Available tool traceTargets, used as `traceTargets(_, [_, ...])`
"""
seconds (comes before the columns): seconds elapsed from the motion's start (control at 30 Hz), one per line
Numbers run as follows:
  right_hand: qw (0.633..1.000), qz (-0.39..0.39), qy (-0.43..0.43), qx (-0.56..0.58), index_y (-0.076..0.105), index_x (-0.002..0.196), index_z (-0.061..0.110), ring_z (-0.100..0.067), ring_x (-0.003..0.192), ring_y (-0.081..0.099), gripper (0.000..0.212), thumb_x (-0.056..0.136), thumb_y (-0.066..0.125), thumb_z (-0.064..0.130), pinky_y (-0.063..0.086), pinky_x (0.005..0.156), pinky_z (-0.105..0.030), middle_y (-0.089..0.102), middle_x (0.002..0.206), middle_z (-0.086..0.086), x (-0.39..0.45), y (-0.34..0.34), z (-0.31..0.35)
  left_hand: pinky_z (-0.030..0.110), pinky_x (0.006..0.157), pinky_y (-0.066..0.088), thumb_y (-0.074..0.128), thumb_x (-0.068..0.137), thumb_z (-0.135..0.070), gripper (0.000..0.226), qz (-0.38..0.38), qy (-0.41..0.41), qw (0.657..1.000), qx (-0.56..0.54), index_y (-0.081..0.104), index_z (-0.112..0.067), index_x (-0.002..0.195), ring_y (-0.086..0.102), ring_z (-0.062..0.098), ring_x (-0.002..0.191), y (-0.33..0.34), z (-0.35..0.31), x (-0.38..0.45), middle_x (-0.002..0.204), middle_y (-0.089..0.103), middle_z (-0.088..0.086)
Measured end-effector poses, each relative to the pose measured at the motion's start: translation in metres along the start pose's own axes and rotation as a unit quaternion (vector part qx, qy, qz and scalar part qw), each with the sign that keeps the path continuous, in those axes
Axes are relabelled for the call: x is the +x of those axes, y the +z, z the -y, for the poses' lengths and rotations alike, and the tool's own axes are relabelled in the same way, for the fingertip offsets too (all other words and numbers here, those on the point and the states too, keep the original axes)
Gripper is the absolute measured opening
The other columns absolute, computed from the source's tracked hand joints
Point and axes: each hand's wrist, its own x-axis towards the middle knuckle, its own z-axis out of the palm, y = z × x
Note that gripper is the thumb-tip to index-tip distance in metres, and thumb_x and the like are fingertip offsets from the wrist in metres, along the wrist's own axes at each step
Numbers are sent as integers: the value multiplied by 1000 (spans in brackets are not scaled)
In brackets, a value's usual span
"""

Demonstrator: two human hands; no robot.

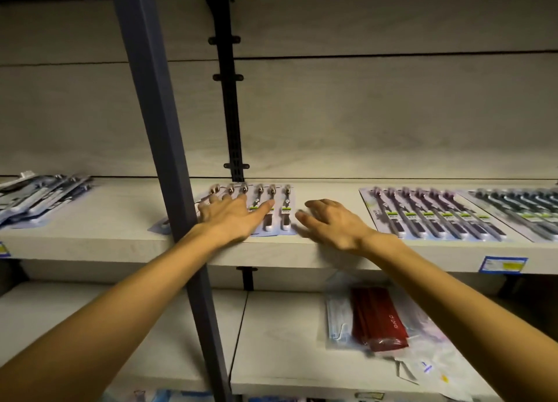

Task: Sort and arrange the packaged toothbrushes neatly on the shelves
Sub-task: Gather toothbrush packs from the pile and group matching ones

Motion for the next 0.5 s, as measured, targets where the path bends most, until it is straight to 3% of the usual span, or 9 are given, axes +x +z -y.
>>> traceTargets(0.1, [1000,10,17,14,39,148,13,-30,135,43,69,98,38,61,36,111,-43,45,150,-13,7,0,-1,60,111,23,14,85,-85,96,-29,-29,998,38,28,-22,156,24,42,144,-3,0,4,159,28,17])
traceTargets(0.2, [1000,11,12,4,37,150,15,-31,135,43,69,98,38,61,37,110,-44,43,152,-13,14,2,8,62,117,12,16,87,-84,99,31,-95,995,3,12,-18,160,3,52,148,-4,-3,7,164,4,25])
traceTargets(0.3, [1000,10,-8,-6,31,154,19,-30,140,37,73,96,37,64,34,113,-45,35,157,-9,17,3,20,57,119,15,7,86,-85,100,74,-113,991,-6,2,-19,161,10,49,149,-6,-3,8,164,6,26])
traceTargets(0.37, [999,25,-22,-15,26,156,22,-30,143,33,77,95,34,68,31,114,-47,30,160,-7,16,5,24,53,117,22,2,86,-84,99,73,-82,993,37,11,-20,161,21,42,149,-11,-4,7,165,16,18])
traceTargets(0.5, [999,39,-18,-29,26,156,22,-29,140,39,78,95,27,71,34,111,-45,33,159,-7,8,8,26,51,110,28,8,85,-86,98,36,-26,999,26,50,-20,145,39,38,137,-13,-3,12,152,45,13])
